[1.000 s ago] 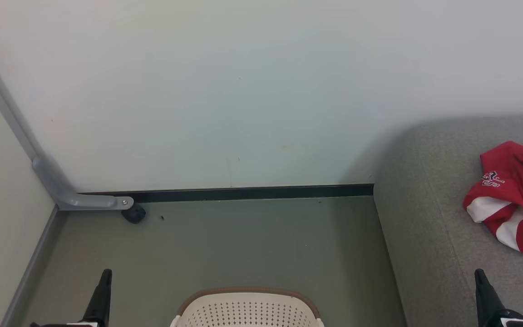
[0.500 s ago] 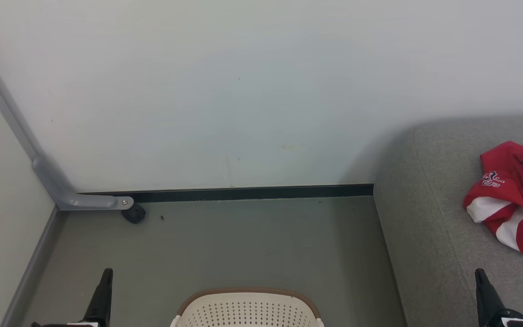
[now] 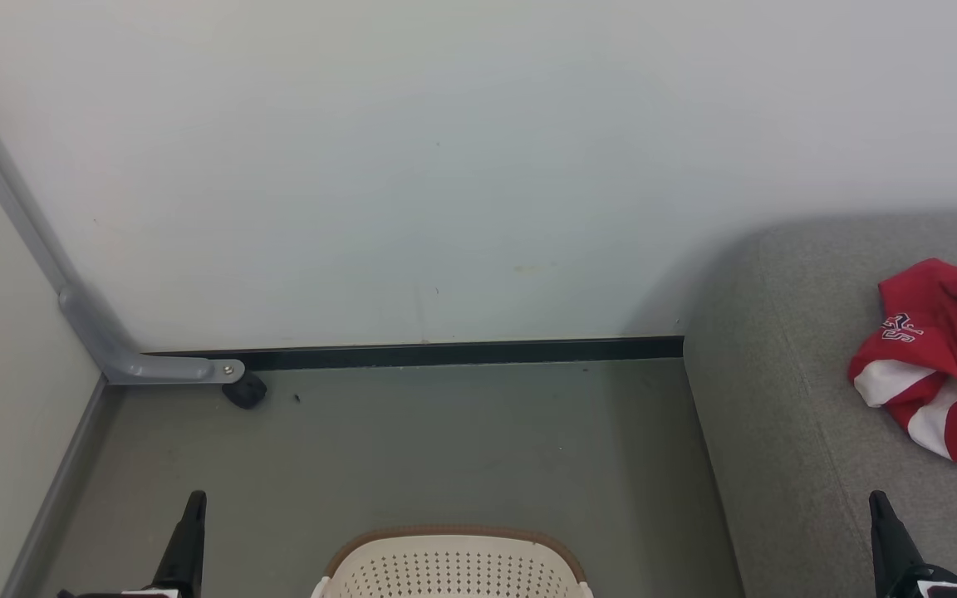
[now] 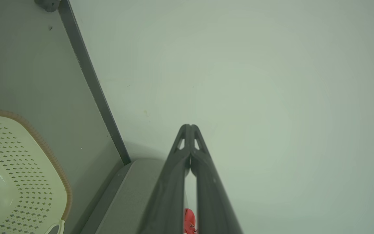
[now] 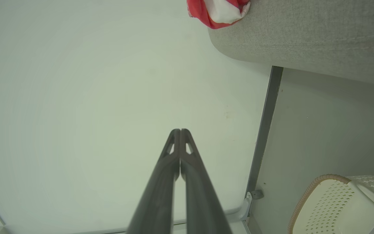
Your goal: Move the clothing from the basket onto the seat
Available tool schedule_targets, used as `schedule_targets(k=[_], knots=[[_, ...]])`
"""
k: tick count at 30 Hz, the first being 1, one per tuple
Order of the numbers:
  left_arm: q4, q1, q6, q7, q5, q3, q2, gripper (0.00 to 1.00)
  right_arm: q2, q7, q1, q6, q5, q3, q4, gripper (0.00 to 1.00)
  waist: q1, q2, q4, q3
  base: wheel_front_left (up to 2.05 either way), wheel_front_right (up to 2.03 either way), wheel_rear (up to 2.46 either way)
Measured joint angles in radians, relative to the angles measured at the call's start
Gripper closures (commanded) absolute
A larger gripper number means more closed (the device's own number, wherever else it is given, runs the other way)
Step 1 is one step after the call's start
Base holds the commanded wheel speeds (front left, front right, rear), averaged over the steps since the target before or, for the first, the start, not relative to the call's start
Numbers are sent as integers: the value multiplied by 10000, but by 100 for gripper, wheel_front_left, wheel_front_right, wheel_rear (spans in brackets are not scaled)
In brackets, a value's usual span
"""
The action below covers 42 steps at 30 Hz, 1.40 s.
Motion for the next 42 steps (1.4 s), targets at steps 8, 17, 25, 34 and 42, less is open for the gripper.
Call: schedule_targets(k=[8,17,25,34,42], knots=[[0,0,0,0,-12,0,0,100,2,0,0,0,0,0,0,100,0,-1,0,0,0,0,0],[-4,0,0,0,-12,0,0,100,2,0,0,0,0,0,-2,100,0,0,0,1,0,0,0],[-8,0,0,0,-12,0,0,100,2,0,0,0,2,2,-4,100,0,0,0,1,0,0,0],[-10,0,0,0,-12,0,0,100,2,0,0,0,2,2,-4,100,0,0,0,1,0,0,0],[-12,0,0,0,-12,0,0,100,2,0,0,0,2,2,-6,100,0,0,0,1,0,0,0]])
